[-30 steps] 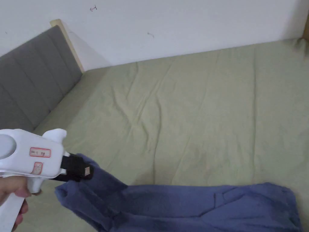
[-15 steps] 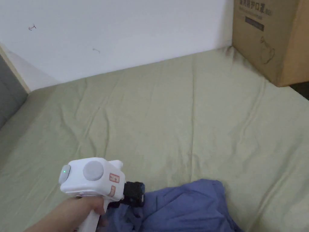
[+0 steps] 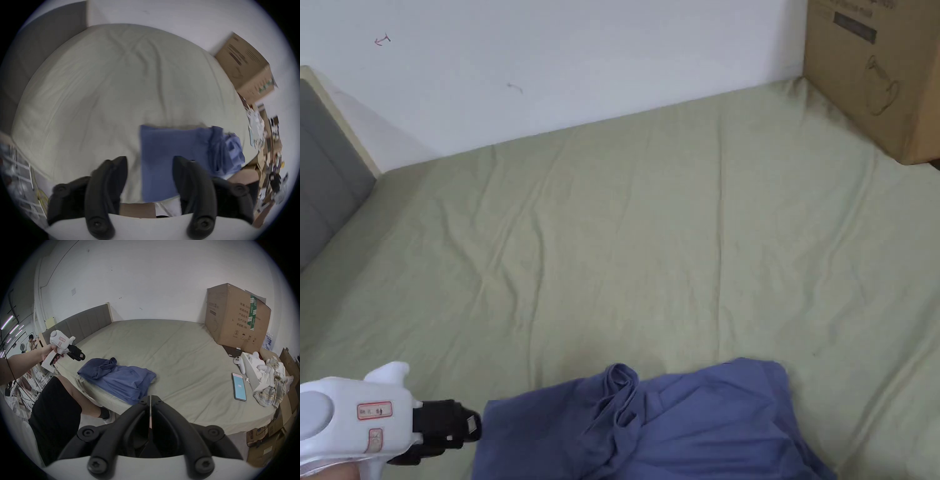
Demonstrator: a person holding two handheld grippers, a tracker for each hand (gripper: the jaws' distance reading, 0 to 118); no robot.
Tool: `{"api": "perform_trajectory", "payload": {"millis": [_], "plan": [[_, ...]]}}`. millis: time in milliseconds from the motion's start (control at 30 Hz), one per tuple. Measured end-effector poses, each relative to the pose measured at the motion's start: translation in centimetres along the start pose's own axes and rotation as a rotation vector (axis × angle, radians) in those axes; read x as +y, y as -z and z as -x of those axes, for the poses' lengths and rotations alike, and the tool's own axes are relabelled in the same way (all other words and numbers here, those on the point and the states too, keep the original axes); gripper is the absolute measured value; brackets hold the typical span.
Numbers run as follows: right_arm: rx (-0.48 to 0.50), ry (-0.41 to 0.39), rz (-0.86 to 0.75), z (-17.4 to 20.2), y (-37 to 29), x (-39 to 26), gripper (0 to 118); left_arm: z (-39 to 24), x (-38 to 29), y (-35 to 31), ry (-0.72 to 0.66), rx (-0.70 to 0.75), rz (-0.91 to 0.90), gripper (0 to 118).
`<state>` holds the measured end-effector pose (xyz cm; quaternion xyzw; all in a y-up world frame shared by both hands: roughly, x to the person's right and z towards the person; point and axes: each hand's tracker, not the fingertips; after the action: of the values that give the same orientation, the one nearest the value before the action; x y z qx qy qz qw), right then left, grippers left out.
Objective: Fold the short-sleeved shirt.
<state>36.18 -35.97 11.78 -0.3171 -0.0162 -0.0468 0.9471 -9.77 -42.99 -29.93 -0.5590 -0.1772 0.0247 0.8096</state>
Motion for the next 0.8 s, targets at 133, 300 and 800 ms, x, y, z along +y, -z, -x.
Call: {"api": "perform_trajectory", "payload": {"millis": [133,300,800], "plan": [[0.010,0.002,0.011,0.5,1.1,0.6,2,-5.7,-2.3,0.0,0.176,-0.109,-0.076,0],[0.012,-0.011,0.028,1.3,2.1,1.1,2,-15.3,-4.1,3.9,0.337,-0.181,-0.088,0],[0.017,-0.028,0.041,2.2,2.3,1.7,2,-6.6,-2.6,-1.5,0.229,-0.403,-0.131,46]]}}
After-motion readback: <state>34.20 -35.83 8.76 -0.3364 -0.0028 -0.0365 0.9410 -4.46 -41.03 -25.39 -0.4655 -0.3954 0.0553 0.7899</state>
